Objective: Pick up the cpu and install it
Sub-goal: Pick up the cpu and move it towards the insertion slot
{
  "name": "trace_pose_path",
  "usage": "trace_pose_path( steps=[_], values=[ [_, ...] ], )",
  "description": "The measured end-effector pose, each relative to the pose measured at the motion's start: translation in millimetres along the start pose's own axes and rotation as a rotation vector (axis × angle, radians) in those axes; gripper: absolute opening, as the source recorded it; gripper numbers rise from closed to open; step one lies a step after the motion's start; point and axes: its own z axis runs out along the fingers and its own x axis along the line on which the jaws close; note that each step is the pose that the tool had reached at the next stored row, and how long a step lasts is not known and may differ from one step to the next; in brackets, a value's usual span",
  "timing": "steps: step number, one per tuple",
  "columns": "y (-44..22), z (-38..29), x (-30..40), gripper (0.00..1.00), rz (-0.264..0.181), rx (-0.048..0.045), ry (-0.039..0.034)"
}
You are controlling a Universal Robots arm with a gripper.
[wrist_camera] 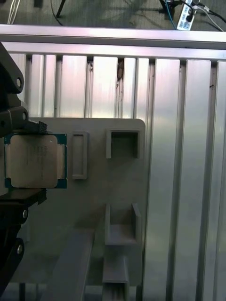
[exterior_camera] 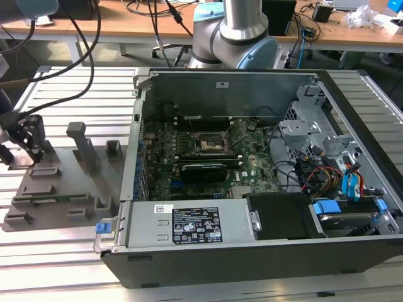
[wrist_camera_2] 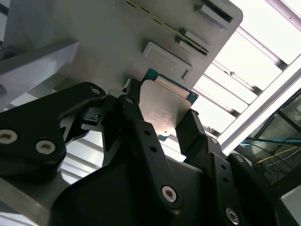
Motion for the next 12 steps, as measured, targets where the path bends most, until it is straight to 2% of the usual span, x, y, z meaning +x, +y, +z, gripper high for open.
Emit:
trace_pose_path(
  steps=[12],
  values=[
    [-0.2, -10.7, -0.5, 0.55, 0.0, 0.0001, 0.0011]
  ],
)
